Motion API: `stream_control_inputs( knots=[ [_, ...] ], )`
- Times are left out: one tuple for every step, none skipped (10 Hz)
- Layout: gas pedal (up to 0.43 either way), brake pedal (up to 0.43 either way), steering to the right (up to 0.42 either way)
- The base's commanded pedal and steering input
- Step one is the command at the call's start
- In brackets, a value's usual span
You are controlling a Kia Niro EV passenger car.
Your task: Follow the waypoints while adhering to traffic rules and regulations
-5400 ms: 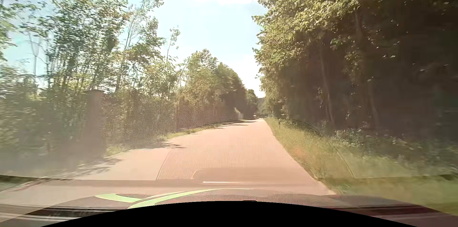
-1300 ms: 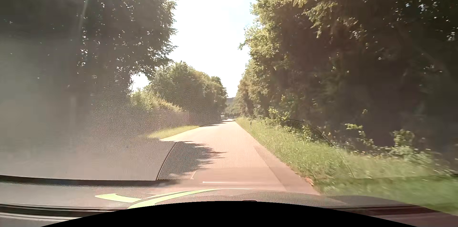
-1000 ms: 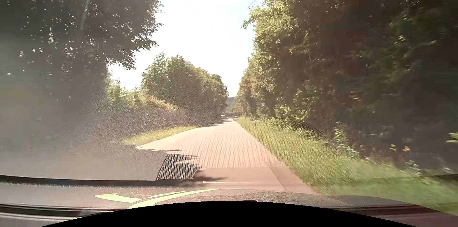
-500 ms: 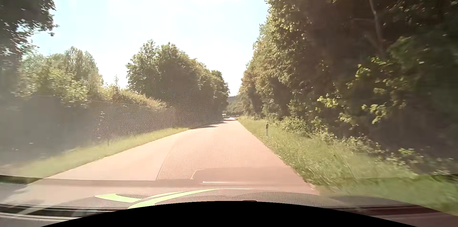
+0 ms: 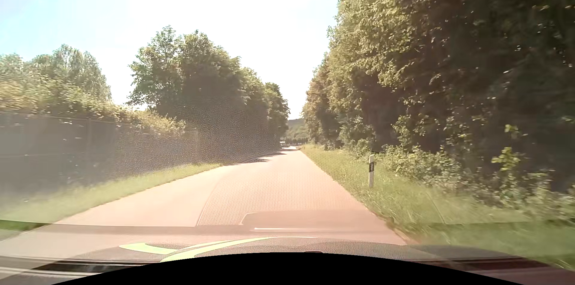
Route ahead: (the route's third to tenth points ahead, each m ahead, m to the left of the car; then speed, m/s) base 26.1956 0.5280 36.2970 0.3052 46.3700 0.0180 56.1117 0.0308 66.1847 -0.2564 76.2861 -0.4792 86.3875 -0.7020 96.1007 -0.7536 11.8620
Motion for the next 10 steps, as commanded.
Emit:
stream_control_inputs(
  knots=[
    [0.079, 0.000, -0.003],
    [0.079, 0.000, -0.003],
    [0.079, 0.000, -0.002],
    [0.079, 0.000, -0.002],
    [0.079, 0.000, -0.002],
    [0.079, 0.000, -0.002],
    [0.079, 0.000, -0.002],
    [0.079, 0.000, -0.002],
    [0.079, 0.000, -0.002],
    [0.087, 0.000, -0.002]
  ],
)
